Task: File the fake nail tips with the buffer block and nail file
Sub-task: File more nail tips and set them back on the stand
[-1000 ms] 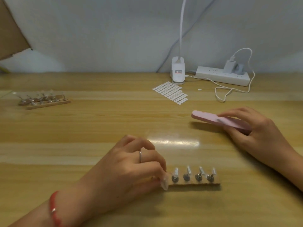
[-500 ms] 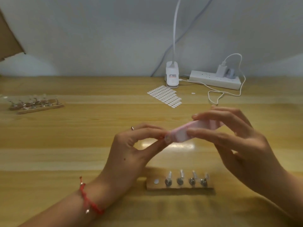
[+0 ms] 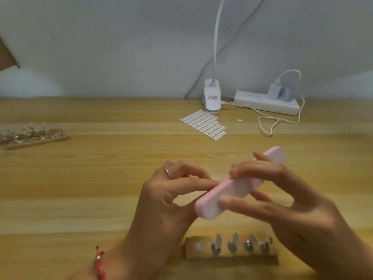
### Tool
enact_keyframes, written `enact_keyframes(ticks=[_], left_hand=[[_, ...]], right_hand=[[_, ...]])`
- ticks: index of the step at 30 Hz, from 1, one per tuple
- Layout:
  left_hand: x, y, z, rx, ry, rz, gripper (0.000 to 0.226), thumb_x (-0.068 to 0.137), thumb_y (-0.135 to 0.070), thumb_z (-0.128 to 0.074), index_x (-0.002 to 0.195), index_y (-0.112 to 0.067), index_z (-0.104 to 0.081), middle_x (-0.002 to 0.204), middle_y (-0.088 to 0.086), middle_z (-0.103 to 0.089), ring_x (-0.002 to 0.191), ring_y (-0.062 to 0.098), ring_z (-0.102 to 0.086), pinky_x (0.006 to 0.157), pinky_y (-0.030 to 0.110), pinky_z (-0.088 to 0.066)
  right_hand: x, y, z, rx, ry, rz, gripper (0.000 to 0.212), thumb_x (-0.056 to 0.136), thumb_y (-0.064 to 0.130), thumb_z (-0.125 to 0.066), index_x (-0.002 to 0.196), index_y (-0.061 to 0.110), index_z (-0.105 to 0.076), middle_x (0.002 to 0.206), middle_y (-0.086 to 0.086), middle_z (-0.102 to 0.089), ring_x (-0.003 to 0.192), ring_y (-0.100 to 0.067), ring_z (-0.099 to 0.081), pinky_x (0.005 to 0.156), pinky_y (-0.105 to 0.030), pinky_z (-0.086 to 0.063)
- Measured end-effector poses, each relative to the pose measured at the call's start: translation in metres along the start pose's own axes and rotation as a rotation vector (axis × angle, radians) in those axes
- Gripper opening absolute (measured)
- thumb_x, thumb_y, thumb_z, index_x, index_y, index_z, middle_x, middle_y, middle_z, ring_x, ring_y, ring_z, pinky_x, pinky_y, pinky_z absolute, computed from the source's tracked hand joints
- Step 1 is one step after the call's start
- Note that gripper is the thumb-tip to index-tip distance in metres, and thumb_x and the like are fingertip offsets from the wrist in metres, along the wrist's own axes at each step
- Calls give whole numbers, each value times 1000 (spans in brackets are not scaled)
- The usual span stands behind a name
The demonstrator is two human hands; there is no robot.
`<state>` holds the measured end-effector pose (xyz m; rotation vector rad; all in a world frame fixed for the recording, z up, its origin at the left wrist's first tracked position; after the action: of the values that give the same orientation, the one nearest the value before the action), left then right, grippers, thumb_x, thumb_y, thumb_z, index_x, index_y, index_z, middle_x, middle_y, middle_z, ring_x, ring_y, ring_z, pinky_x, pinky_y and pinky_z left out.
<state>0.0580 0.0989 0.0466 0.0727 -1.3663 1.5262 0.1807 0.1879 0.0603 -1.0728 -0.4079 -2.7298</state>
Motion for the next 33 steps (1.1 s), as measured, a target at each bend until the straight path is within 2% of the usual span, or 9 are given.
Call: enact_keyframes(ticks=[3,7,11,15,18,22,26,30,33], left_hand=[[2,-6,1,54,-29,-44,19,75,-38,-69,93,-36,-75,88,-18,-66,84,12,-55,70,23,-44],[3,-13,3,114,-41,-127,17,78,-39,-65,93,-37,-73,91,-19,-66,84,6,-50,73,21,-41],[5,-13,4,128,-78,-131,20,77,-45,-66,94,-33,-69,90,-22,-67,81,5,-52,69,41,-45],[6,-16,5,147,-42,-151,29,83,-61,-54,97,-39,-66,88,-29,-65,71,-4,-55,76,30,-37],[7,-12,9,158,-111,-111,25,72,-61,-63,88,-42,-65,81,-34,-61,61,-4,-50,77,27,-32],[6,-14,3,149,-40,-143,28,80,-63,-54,97,-43,-64,90,-30,-64,73,-6,-54,72,26,-33],[6,-10,6,151,-103,-81,28,72,-54,-63,96,-40,-66,86,-30,-62,79,-10,-51,71,30,-32],[4,-9,3,135,-53,-58,35,73,-45,-64,108,-42,-64,91,-22,-65,86,-2,-58,77,35,-35],[2,-6,6,143,-93,-26,28,75,-47,-66,102,-41,-67,88,-25,-64,86,-3,-55,74,41,-37]], right_hand=[[1,-4,3,0,-28,-62,46,90,2,-59,122,35,-62,126,2,-56,128,-5,-49,109,-28,-43],[5,-1,-9,42,28,-84,40,89,39,-67,128,35,-61,140,18,-50,134,4,-41,106,-8,-32],[9,-4,9,-35,-64,-86,36,97,16,-51,121,37,-68,122,0,-59,125,-8,-52,110,-29,-41],[9,8,-9,-37,-5,-33,37,94,41,-61,130,34,-59,138,20,-49,135,8,-40,106,-10,-35],[8,-3,8,-59,-81,-71,38,95,12,-60,124,36,-66,123,1,-58,122,-7,-54,107,-31,-45],[8,9,-7,126,-21,-51,27,98,32,-58,124,35,-64,125,12,-54,128,6,-46,110,-22,-38],[8,-2,7,-58,-89,-31,42,94,3,-52,123,31,-65,119,-4,-57,119,-12,-56,110,-43,-43],[2,12,-9,-51,14,73,42,96,11,-59,129,37,-59,126,2,-52,126,-10,-50,113,-40,-40],[4,-12,1,-66,-44,-45,71,80,-19,-62,130,32,-55,124,0,-54,120,-14,-53,100,-32,-48]])
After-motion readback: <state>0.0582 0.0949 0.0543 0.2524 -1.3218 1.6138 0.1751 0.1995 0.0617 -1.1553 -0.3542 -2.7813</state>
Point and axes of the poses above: each hand's wrist, its own x-axis towards the middle knuckle, its own z-axis out of the back of the hand, y = z × x, the point moved 10 cm from there along x, towards the middle knuckle
